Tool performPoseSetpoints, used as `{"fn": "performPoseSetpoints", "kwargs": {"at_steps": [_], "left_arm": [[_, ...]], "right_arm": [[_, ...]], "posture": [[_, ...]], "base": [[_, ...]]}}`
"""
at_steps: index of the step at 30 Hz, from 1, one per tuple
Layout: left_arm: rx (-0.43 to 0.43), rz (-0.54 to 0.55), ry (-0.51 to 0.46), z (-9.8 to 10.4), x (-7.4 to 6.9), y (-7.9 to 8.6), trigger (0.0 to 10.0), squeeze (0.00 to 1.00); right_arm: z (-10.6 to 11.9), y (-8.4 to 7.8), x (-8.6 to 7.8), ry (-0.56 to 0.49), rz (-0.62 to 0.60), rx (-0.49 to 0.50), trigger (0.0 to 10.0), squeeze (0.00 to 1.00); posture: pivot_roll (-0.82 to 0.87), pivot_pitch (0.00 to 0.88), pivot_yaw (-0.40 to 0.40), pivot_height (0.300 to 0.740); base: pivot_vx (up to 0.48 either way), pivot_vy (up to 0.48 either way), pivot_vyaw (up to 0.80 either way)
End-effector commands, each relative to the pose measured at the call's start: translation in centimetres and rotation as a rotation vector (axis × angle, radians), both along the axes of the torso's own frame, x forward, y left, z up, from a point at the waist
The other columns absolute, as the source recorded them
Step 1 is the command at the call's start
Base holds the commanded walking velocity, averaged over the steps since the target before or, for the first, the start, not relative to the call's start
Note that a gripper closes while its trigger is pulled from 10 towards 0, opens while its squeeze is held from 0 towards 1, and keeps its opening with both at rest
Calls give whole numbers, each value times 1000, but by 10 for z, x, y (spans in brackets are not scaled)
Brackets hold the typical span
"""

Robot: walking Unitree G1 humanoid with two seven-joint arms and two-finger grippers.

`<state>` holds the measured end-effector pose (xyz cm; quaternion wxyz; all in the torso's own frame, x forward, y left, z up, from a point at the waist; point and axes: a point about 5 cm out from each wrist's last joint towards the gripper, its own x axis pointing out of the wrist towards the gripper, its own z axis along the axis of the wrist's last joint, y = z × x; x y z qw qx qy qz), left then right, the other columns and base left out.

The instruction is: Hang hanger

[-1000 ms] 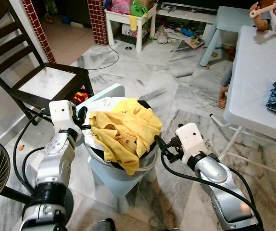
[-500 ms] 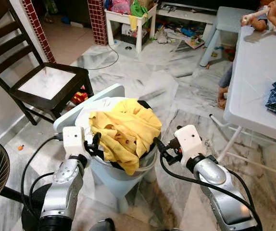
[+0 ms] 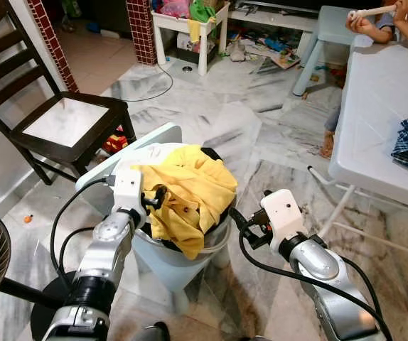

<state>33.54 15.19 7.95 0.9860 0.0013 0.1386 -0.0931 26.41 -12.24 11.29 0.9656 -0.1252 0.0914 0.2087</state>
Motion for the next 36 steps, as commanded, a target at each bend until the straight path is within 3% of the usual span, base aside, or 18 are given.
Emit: {"fn": "performPoseSetpoints", "kwargs": {"at_steps": [1, 2, 9, 10, 11, 12, 21, 36], "left_arm": [[-21, -48, 46, -9, -2, -6, 10000, 1000], [-22, -85, 94, -17, -5, -13, 10000, 0], [-76, -82, 196, -39, -12, -15, 10000, 0], [-104, -74, 202, -40, -13, -15, 8392, 0], [-123, -57, 207, -41, -12, -14, 2392, 0], [-131, -52, 212, -42, -12, -13, 0, 0], [-138, -51, 198, -40, -8, -8, 0, 0], [-158, -69, 161, -43, -25, -2, 0, 0]], "right_arm": [[3, -2, -1, -4, -5, -3, 10000, 0], [4, -3, -1, -4, -7, -4, 10000, 0], [4, -2, -1, -2, -3, -5, 10000, 0], [4, -2, -1, -3, -2, -4, 10000, 0], [4, -2, 0, -3, -2, -5, 10000, 0], [4, -2, 0, -2, -1, -5, 10000, 0], [4, -2, 0, -2, -3, -9, 10000, 0], [5, -1, 3, -7, 3, -8, 10000, 0]], "posture": [[-124, 154, 16, 740], [-124, 155, 16, 740], [-122, 152, 13, 740], [-123, 152, 11, 740], [-123, 152, 11, 740], [-122, 151, 10, 740], [-125, 147, 11, 740], [-111, 145, 3, 740]], "base": [[0, 0, 0], [0, 0, 0], [0, 0, 0], [0, 0, 0], [0, 0, 0], [0, 0, 0], [0, 0, 0], [0, 0, 0]]}}
